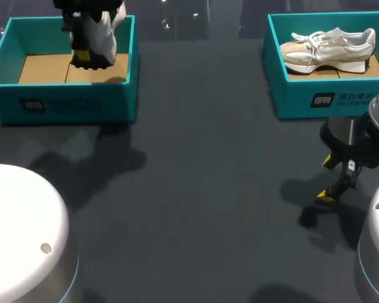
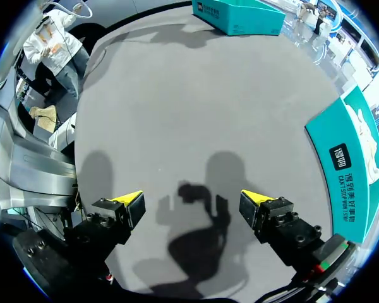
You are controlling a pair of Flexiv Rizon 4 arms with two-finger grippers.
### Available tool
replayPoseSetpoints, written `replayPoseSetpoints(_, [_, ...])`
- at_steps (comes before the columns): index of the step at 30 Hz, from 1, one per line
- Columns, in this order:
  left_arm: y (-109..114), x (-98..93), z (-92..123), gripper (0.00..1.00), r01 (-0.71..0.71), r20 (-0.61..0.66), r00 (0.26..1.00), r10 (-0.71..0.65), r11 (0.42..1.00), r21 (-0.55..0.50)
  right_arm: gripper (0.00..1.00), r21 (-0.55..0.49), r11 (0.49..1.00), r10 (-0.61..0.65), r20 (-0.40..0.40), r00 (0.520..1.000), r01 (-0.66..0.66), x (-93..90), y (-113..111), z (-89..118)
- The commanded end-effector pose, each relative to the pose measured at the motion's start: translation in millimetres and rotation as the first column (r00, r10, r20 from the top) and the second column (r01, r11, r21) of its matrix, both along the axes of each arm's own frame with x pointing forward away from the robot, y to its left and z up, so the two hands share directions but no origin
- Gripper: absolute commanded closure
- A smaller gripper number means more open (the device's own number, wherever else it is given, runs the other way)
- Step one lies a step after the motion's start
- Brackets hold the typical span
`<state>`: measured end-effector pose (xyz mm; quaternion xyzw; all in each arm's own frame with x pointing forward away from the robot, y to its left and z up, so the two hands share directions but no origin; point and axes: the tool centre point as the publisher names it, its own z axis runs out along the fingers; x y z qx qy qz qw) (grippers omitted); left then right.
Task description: Take the shoe out of the shoebox, open the shoe tongue, remove and reinsert the insole, then place the shoe into the shoebox
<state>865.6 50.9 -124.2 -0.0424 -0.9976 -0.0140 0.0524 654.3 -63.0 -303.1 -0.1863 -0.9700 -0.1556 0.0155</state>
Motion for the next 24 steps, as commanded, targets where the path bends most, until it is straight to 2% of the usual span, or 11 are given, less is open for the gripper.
replayPoseSetpoints(1, [44.1,36.1,-0.4,1.00,0.008,-0.047,0.999,-0.010,0.999,-0.035,0.00,-0.002,1.000,-0.001,0.003,1.000,0.001,-1.7,0.0,-0.1])
replayPoseSetpoints(10, [99.2,75.7,-9.7,1.00,0.026,-0.065,0.997,-0.028,0.999,-0.025,0.00,-0.002,1.000,-0.001,0.003,1.000,0.001,-1.7,0.0,-0.1])
replayPoseSetpoints(24, [182.3,113.3,-28.6,1.00,0.041,-0.052,0.998,-0.041,0.999,-0.010,0.00,-0.002,1.000,-0.001,0.003,1.000,0.001,-1.7,0.0,-0.1])
